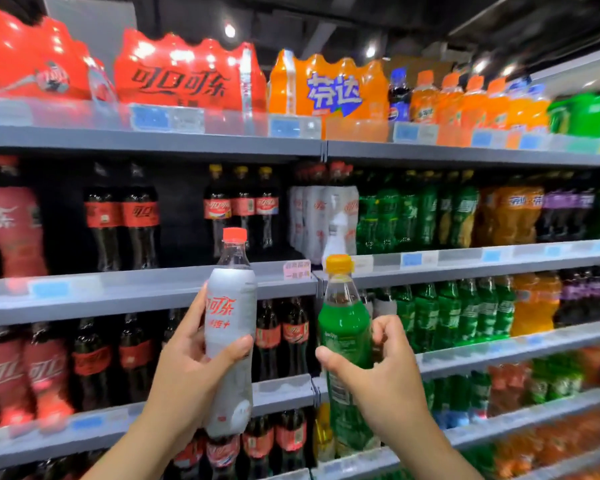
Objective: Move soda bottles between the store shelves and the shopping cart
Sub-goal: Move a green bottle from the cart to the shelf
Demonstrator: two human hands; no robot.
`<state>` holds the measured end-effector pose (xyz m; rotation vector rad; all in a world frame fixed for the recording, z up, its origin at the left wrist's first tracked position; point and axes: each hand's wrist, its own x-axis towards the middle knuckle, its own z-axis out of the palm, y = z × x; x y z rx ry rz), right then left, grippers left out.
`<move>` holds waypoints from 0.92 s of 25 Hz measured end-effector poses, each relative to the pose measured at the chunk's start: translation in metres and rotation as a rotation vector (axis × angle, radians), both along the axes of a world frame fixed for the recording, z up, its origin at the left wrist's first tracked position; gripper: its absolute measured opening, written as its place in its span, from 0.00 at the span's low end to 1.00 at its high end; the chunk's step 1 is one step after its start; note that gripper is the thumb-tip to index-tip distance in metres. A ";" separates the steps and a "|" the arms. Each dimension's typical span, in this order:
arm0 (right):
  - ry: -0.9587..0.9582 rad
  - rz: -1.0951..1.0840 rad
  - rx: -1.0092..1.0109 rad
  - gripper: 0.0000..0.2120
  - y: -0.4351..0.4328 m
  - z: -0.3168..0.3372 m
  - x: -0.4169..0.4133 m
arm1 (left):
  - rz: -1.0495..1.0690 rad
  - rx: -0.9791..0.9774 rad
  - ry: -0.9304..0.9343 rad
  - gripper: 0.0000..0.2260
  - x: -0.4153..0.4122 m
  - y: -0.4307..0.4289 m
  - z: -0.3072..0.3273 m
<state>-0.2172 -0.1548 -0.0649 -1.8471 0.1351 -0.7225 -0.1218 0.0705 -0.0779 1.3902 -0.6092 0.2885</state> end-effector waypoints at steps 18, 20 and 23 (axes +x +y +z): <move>-0.252 -0.342 0.002 0.29 -0.140 0.053 0.086 | -0.221 0.036 -0.109 0.38 0.111 -0.107 0.041; -0.292 -0.357 0.029 0.28 -0.162 0.053 0.091 | -0.218 0.072 -0.136 0.37 0.117 -0.127 0.038; -0.344 -0.333 0.059 0.31 -0.203 0.058 0.098 | -0.212 0.076 -0.139 0.36 0.124 -0.159 0.035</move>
